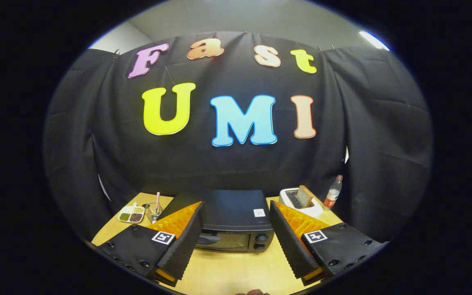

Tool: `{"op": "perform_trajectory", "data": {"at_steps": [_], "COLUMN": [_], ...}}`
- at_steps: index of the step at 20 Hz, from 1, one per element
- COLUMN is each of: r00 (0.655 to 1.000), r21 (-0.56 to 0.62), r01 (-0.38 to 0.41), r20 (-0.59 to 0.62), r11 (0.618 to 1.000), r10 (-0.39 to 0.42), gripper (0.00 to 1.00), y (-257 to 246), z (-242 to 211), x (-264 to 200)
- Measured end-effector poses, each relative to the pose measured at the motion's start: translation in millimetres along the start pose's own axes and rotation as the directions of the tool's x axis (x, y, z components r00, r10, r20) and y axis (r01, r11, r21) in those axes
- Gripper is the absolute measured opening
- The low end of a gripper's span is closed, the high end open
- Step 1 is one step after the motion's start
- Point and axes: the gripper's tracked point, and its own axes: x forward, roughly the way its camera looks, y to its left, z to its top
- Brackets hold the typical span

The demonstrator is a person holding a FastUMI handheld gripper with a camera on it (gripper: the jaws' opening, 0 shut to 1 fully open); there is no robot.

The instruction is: Open the toaster oven, put the food inside, and close the toaster oven door.

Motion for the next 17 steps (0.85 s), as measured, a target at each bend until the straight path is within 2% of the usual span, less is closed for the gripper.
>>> {"op": "perform_trajectory", "data": {"at_steps": [2,9,12,17], "r00": [0.998,0.993,0.992,0.995], "r21": [-0.02,0.051,0.067,0.101], "r01": [0.028,0.094,0.086,0.019], "r20": [0.058,0.074,0.086,0.097], "r11": [0.999,0.994,0.994,0.995], "r10": [-0.027,-0.097,-0.091,-0.029], "gripper": [0.98,0.98,0.98,0.98], "y": [-14,-52,-60,-66], "z": [6,3,12,16], "x": [-16,-56,-53,-23]}}
